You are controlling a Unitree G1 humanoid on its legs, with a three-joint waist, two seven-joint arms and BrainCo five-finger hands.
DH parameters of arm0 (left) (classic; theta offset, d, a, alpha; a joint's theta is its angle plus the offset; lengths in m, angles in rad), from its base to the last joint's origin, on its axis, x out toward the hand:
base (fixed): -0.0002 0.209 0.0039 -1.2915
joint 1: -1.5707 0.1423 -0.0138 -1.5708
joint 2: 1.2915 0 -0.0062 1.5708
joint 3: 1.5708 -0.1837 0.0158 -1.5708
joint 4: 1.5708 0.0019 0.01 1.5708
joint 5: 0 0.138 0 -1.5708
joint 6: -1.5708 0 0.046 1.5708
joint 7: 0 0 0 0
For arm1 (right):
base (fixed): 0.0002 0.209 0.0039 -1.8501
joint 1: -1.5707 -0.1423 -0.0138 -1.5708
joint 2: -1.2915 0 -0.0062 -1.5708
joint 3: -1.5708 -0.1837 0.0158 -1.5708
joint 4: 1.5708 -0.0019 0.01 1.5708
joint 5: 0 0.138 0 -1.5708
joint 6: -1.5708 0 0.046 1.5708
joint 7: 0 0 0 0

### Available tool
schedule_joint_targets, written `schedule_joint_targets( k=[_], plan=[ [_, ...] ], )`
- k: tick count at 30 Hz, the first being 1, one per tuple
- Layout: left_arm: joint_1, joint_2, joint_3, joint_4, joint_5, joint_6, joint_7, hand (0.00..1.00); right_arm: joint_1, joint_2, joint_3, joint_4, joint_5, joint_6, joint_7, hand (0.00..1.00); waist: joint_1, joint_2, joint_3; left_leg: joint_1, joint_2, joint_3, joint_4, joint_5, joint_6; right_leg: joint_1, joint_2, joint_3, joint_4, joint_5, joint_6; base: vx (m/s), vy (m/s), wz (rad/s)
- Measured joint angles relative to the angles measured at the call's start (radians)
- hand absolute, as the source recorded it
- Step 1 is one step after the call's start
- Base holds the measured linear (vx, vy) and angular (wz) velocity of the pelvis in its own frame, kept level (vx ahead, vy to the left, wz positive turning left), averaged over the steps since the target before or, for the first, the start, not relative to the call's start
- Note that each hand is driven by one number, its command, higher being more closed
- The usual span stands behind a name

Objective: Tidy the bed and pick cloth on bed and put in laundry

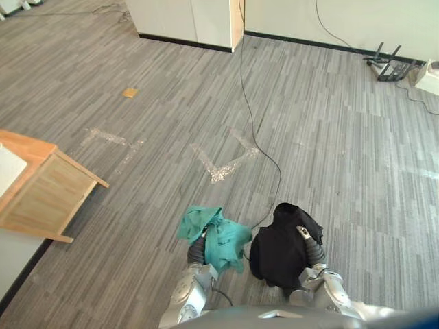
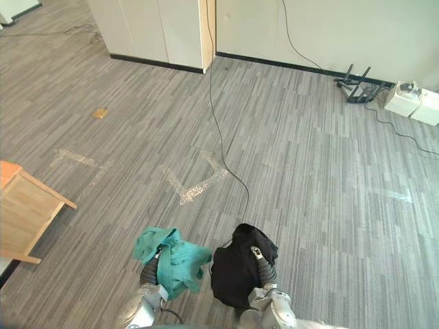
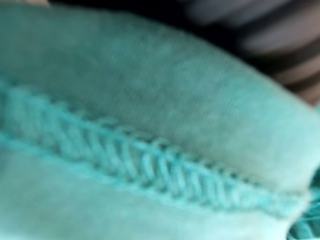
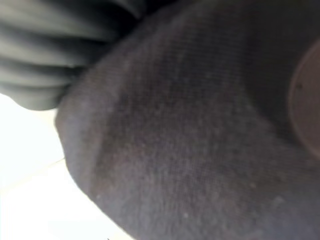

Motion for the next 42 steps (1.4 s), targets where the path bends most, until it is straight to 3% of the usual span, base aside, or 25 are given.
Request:
schedule_joint_targets(
  k=[2,3,4,5,7,9,12,14,16,17,18,19,20,22,23,24,25,27,29,33,36,38,40,41,42],
  plan=[
    [-0.004,0.0,0.002,0.0,-0.015,0.0,0.0,1.0,-0.001,-0.001,-0.003,-0.002,-0.002,0.011,0.006,1.0,0.002,0.009,-0.002,-0.099,0.024,-0.021,0.194,0.112,-0.03,0.03,0.021,-0.009,-0.018,-0.031,-0.009,0.35,-0.293,0.01],
    [-0.002,-0.003,0.005,0.002,-0.028,0.001,-0.001,1.0,-0.002,-0.002,-0.003,-0.002,-0.002,0.017,0.013,1.0,0.007,0.024,-0.001,-0.186,0.055,-0.036,0.355,0.264,-0.053,0.08,0.053,-0.012,-0.069,-0.039,-0.016,0.41,-0.284,-0.09],
    [0.006,-0.013,0.011,0.003,-0.029,0.001,-0.002,1.0,0.001,-0.007,-0.004,-0.005,-0.003,0.017,0.021,1.0,0.017,0.041,0.005,-0.261,0.08,-0.054,0.518,0.318,-0.057,0.138,0.085,-0.019,-0.125,-0.041,-0.021,0.36,-0.203,-0.17],
    [0.017,-0.024,0.015,0.004,-0.034,0.002,-0.002,1.0,0.006,-0.026,-0.004,-0.001,-0.005,0.018,0.025,1.0,0.027,0.055,0.007,-0.337,0.09,-0.053,0.7,0.282,-0.046,0.201,0.104,-0.019,-0.166,-0.045,-0.039,0.4,-0.144,-0.22],
    [0.041,-0.03,0.02,0.006,-0.05,0.003,-0.017,1.0,0.006,-0.049,-0.01,0.005,-0.011,0.016,0.033,1.0,0.034,0.055,0.01,-0.437,0.061,-0.012,0.844,0.2,-0.012,0.306,0.106,-0.022,-0.217,-0.059,-0.072,0.45,-0.133,-0.18],
    [0.059,-0.033,0.037,0.007,-0.062,0.002,-0.04,1.0,0.004,-0.059,-0.016,0.004,-0.012,0.012,0.046,1.0,0.046,0.054,0.011,-0.499,0.041,0.054,0.794,0.136,0.008,0.384,0.107,-0.021,-0.267,-0.065,-0.071,0.4,-0.09,-0.14],
    [0.063,-0.04,0.053,-0.004,-0.076,-0.001,-0.045,1.0,0.01,-0.07,-0.023,-0.004,-0.011,0.006,0.055,1.0,0.058,0.045,0.013,-0.528,0.013,0.225,0.397,0.092,0.021,0.484,0.102,-0.043,-0.356,-0.067,-0.044,0.43,-0.026,0.13],
    [0.065,-0.053,0.052,-0.03,-0.075,-0.002,-0.045,1.0,0.043,-0.07,-0.027,-0.016,-0.011,0.004,0.056,1.0,0.052,0.038,0.012,-0.484,-0.058,0.332,-0.011,0.163,0.035,0.536,0.085,-0.088,-0.375,-0.095,0.007,0.54,0.029,0.47],
    [0.066,-0.058,0.046,-0.053,-0.075,-0.009,-0.046,1.0,0.068,-0.07,-0.027,-0.019,-0.011,0.004,0.06,1.0,0.055,0.035,0.013,-0.458,-0.089,0.403,-0.239,0.269,0.054,0.593,0.078,-0.12,-0.381,-0.124,0.058,0.49,0.089,0.46],
    [0.064,-0.058,0.044,-0.059,-0.073,-0.014,-0.048,1.0,0.082,-0.071,-0.027,-0.021,-0.011,-0.006,0.062,1.0,0.056,0.031,0.015,-0.456,-0.084,0.453,-0.285,0.308,0.083,0.634,0.074,-0.129,-0.384,-0.143,0.09,0.6,0.15,0.33],
    [0.063,-0.056,0.046,-0.057,-0.073,-0.019,-0.048,1.0,0.083,-0.069,-0.025,-0.015,-0.011,-0.008,0.062,1.0,0.058,0.015,0.013,-0.447,-0.087,0.491,-0.26,0.344,0.158,0.661,0.058,-0.134,-0.385,-0.156,0.112,0.51,0.142,0.37],
    [0.062,-0.054,0.047,-0.056,-0.073,-0.022,-0.049,1.0,0.076,-0.067,-0.017,-0.004,-0.009,-0.013,0.062,1.0,0.059,-0.019,-0.011,-0.458,-0.123,0.508,-0.224,0.309,0.243,0.67,0.019,-0.142,-0.38,-0.161,0.14,0.55,0.168,0.34],
    [0.06,-0.054,0.047,-0.056,-0.071,-0.024,-0.049,1.0,0.071,-0.065,-0.014,-0.004,-0.008,-0.021,0.062,1.0,0.059,-0.031,-0.025,-0.471,-0.132,0.502,-0.191,0.284,0.286,0.665,0.004,-0.142,-0.367,-0.153,0.156,0.59,0.187,0.37],
    [0.019,-0.053,0.048,-0.056,-0.063,-0.035,-0.06,1.0,0.035,-0.063,-0.013,0.01,-0.004,-0.033,0.06,1.0,0.082,-0.06,-0.034,-0.48,-0.153,0.492,-0.1,0.182,0.313,0.605,-0.055,-0.142,-0.186,-0.124,0.198,0.64,0.22,0.31],
    [0.012,-0.05,0.048,-0.056,-0.055,-0.039,-0.061,1.0,0.025,-0.056,-0.014,0.01,-0.003,-0.033,0.059,1.0,0.083,-0.073,-0.034,-0.465,-0.172,0.473,-0.091,0.156,0.314,0.574,-0.081,-0.147,-0.073,-0.098,0.19,0.56,0.207,0.75],
    [0.003,-0.044,0.043,-0.055,-0.033,-0.039,-0.062,1.0,0.022,-0.041,-0.019,0.01,-0.003,-0.034,0.047,1.0,0.078,-0.088,-0.035,-0.427,-0.207,0.426,-0.097,0.131,0.316,0.507,-0.128,-0.145,0.139,-0.014,0.133,0.56,0.182,1.1],
    [-0.004,-0.042,0.036,-0.055,-0.013,-0.038,-0.065,1.0,0.013,-0.033,-0.019,0.009,-0.004,-0.039,0.031,1.0,0.073,-0.09,-0.036,-0.383,-0.237,0.378,-0.11,0.113,0.318,0.441,-0.174,-0.14,0.347,0.002,0.08,0.56,0.157,1.29],
    [0.001,-0.025,0.035,-0.056,0.014,-0.036,-0.065,1.0,0.013,-0.024,-0.003,0.009,-0.004,-0.04,0.003,1.0,0.055,-0.076,-0.035,-0.269,-0.265,0.281,-0.152,0.108,0.322,0.368,-0.189,-0.138,0.541,-0.011,0.067,0.57,0.086,1.37],
    [0.005,-0.012,0.038,-0.056,0.014,-0.031,-0.059,1.0,0.017,-0.018,0.017,0.007,-0.004,-0.05,-0.015,1.0,0.057,-0.065,-0.04,-0.198,-0.27,0.222,-0.202,0.108,0.32,0.299,-0.179,-0.125,0.56,-0.037,0.074,0.4,0.017,1.16],
    [0.011,-0.003,0.028,-0.055,0.014,-0.023,-0.035,1.0,0.052,-0.007,0.023,0.007,-0.004,-0.052,-0.019,1.0,0.046,-0.054,-0.035,-0.09,-0.283,0.058,-0.284,0.1,0.29,0.121,-0.132,-0.075,0.406,-0.115,0.07,0.35,-0.103,1.24],
    [0.023,0.01,0.003,-0.049,0.014,-0.018,-0.015,1.0,0.091,0.001,0.018,0.011,-0.003,-0.052,-0.01,1.0,0.027,-0.037,-0.026,-0.048,-0.256,-0.08,-0.287,0.065,0.249,0.062,-0.059,-0.017,0.077,-0.096,0.077,0.34,-0.255,1.3],
    [0.023,0.016,0.006,-0.046,0.013,-0.016,-0.01,1.0,0.084,0.002,0.001,0.022,-0.002,-0.053,0.02,1.0,0.027,-0.023,-0.012,-0.027,-0.21,-0.153,-0.28,0.03,0.21,0.029,-0.014,0.049,-0.195,0.031,0.092,0.36,-0.331,1.01],
    [0.024,0.028,0.013,-0.046,0.013,-0.02,-0.01,1.0,0.082,0.004,0.0,0.022,-0.002,-0.053,0.033,1.0,0.03,-0.042,-0.005,-0.013,-0.19,-0.212,-0.25,-0.023,0.169,0.03,-0.017,0.116,-0.365,0.125,0.137,0.42,-0.471,0.82],
    [0.028,0.03,0.019,-0.043,0.013,-0.021,-0.01,1.0,0.082,0.003,0.002,0.022,-0.002,-0.052,0.037,1.0,0.038,-0.056,-0.006,-0.001,-0.176,-0.232,-0.23,-0.063,0.145,0.032,-0.019,0.137,-0.367,0.2,0.153,0.41,-0.471,0.68],
    [0.027,0.035,0.018,-0.03,0.013,-0.02,-0.01,1.0,0.086,0.003,0.0,0.022,-0.002,-0.052,0.037,1.0,0.041,-0.044,-0.004,0.003,-0.149,-0.248,-0.21,-0.088,0.125,0.037,0.004,0.138,-0.336,0.234,0.148,0.39,-0.445,0.8]
  ],
)
